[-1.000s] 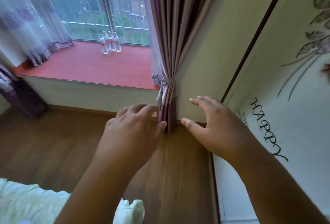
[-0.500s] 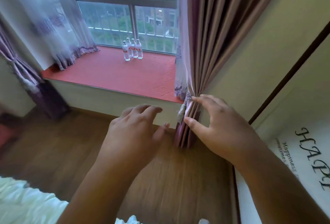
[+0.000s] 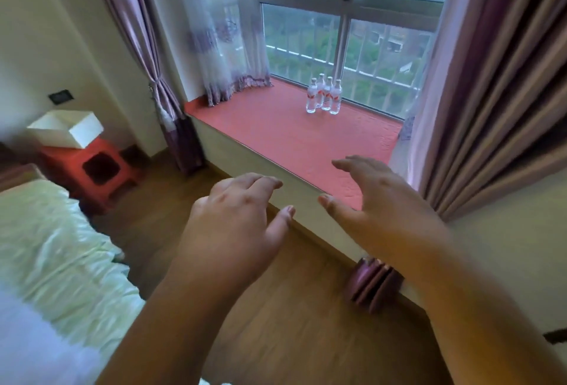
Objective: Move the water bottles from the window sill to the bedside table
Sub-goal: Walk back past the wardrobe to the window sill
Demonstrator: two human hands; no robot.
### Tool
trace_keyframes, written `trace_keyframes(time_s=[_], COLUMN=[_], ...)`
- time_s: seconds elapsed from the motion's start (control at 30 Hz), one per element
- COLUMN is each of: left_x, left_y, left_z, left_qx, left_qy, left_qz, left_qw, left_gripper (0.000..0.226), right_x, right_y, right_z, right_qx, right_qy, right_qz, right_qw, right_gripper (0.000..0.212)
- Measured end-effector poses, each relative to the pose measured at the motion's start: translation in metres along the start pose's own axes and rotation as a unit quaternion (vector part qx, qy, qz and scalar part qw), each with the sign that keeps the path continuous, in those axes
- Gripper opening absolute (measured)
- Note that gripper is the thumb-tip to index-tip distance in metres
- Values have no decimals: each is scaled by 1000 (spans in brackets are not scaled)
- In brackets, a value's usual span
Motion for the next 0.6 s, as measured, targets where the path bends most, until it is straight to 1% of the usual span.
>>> trace_keyframes(time_s=[0.1,0.3,0.47,0.6], left_x=[-9,-21,-15,-4], left_y=[-16,-37,-54,-73], left_z=[-4,-12,-16,-23], left_qx=[-14,-28,-36,-34], left_qy=[-5,-8,-5,-4], left_qz=[31,68,80,82], left_qw=[999,997,996,996], left_gripper=[49,48,49,48], right_x=[-9,-24,-32,-24], right_y=[-27,-59,-81,-103], right_z=[8,13,14,10], right_qx=[16,28,41,44], right_qy=[-2,-13,-13,-3], right_qz=[34,71,72,72], right_qw=[999,997,996,996], right_gripper=[65,62,63,64])
Point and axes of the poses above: each hand's wrist, its own y-axis away from the middle knuckle, its own z-axis out of the back of the hand, x = y × z, the point moved 7 cm from there along -y, towards the middle knuckle, and after that the axes turned 2 degrees about y, right-handed, at the moved point
